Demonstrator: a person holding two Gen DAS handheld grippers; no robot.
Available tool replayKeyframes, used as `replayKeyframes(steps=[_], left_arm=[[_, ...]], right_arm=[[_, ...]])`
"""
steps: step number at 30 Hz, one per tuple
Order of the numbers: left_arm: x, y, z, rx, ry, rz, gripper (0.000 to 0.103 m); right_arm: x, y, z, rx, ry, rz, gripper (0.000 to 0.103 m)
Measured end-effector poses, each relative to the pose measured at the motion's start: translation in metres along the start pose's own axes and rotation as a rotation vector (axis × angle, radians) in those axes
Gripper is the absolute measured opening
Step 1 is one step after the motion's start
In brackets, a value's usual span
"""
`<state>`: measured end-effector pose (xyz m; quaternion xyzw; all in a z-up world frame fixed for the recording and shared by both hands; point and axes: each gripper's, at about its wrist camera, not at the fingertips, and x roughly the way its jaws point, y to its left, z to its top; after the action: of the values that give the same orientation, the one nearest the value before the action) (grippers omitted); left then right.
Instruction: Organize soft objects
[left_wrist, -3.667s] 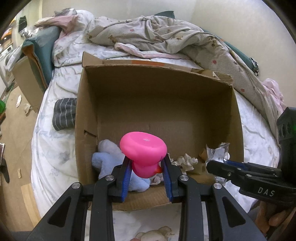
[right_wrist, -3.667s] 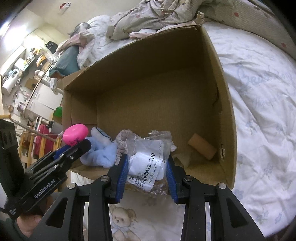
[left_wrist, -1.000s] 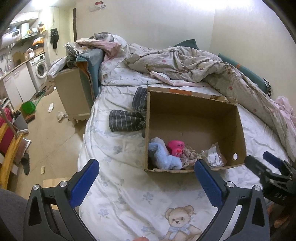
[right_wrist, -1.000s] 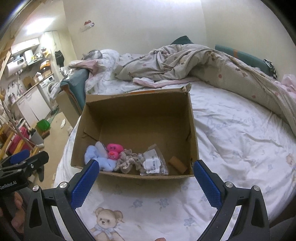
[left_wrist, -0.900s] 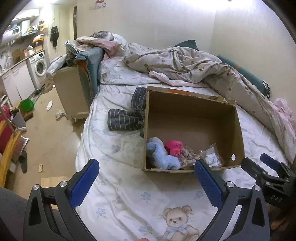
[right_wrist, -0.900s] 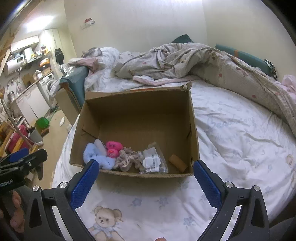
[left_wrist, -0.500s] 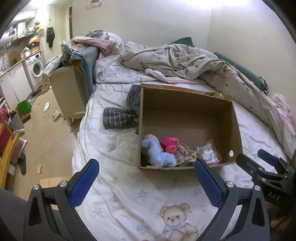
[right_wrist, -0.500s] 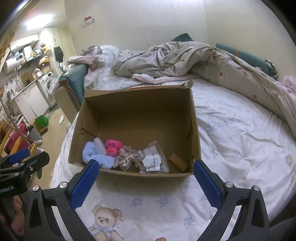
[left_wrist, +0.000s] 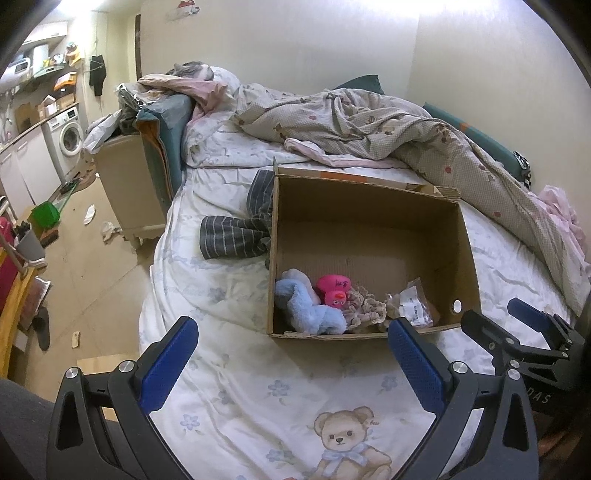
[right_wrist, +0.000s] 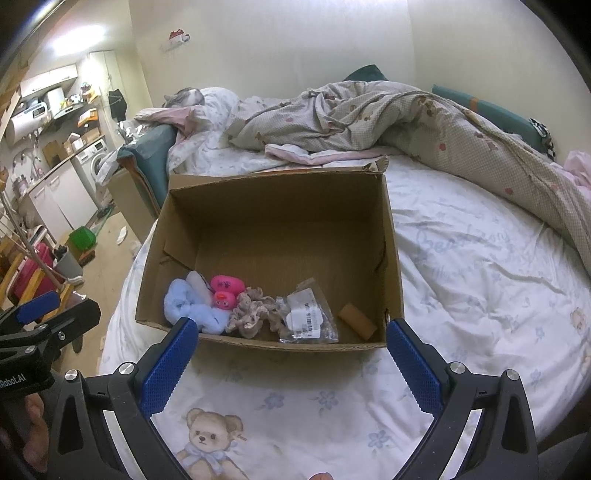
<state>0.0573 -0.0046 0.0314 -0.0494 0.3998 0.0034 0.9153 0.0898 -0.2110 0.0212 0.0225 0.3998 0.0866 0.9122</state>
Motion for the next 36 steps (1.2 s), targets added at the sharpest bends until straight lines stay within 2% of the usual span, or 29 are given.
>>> replayKeyframes(steps=[36], left_arm=[[0.0029, 0.0055, -0.0017, -0.033, 0.006, 0.013, 0.103]], right_arm=[[0.0027, -0.0063, 0.0012, 0.018, 0.009, -0.003, 0.103]])
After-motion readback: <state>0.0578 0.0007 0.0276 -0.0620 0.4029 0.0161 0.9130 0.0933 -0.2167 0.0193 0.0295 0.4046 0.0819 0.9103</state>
